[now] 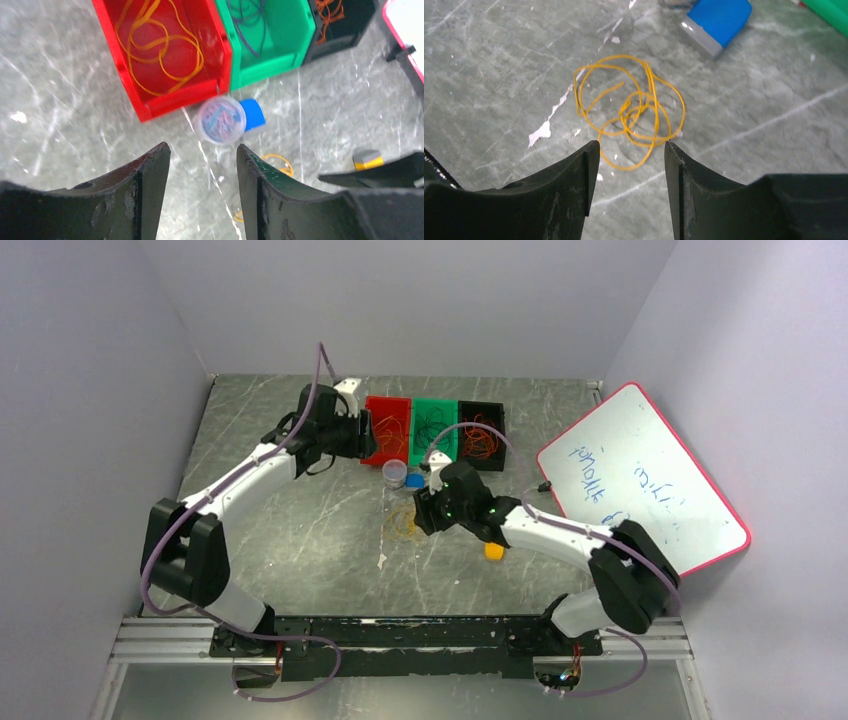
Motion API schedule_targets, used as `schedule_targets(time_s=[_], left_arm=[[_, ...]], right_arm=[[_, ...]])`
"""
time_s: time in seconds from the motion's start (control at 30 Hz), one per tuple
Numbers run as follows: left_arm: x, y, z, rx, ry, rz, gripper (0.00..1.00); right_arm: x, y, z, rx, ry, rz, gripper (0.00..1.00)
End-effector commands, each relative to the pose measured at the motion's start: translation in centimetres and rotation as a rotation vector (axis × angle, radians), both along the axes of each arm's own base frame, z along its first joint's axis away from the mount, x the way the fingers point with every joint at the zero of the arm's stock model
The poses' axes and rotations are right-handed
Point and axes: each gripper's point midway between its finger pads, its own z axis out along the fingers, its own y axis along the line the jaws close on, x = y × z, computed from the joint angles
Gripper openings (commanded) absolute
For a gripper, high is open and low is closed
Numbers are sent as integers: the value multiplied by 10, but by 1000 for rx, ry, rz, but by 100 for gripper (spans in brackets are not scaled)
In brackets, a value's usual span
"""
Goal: Untangle the cables
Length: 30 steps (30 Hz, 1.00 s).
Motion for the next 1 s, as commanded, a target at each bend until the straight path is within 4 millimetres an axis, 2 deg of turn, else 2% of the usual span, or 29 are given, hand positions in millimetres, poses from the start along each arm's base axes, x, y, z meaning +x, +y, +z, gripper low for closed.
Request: schedule_targets(time_s=[0.0, 0.2, 0.47, 0.63, 0.73, 0.83, 0.97], left_arm=[[-26, -13, -2, -98, 35, -10, 56], [-41, -6, 0, -111, 33, 29, 55], [-42, 2, 4, -78, 17, 42, 54], [-43, -1, 2, -91, 29, 39, 53], [-47, -2, -1, -104, 39, 34, 53], [-50, -1, -7, -105, 50, 32, 53], [-54, -5, -13, -125, 62, 15, 53]], right_arm=[[21, 24, 10, 5, -60, 87, 54], [43, 26, -3, -84, -65, 109, 51], [52, 29, -24, -140, -26, 136, 46], [54, 28, -39, -165, 5, 133, 40], [55, 25, -48, -188, 13, 121, 30], [59, 30, -37, -154, -15, 112, 20], [56, 35, -16, -81, -39, 104, 4]])
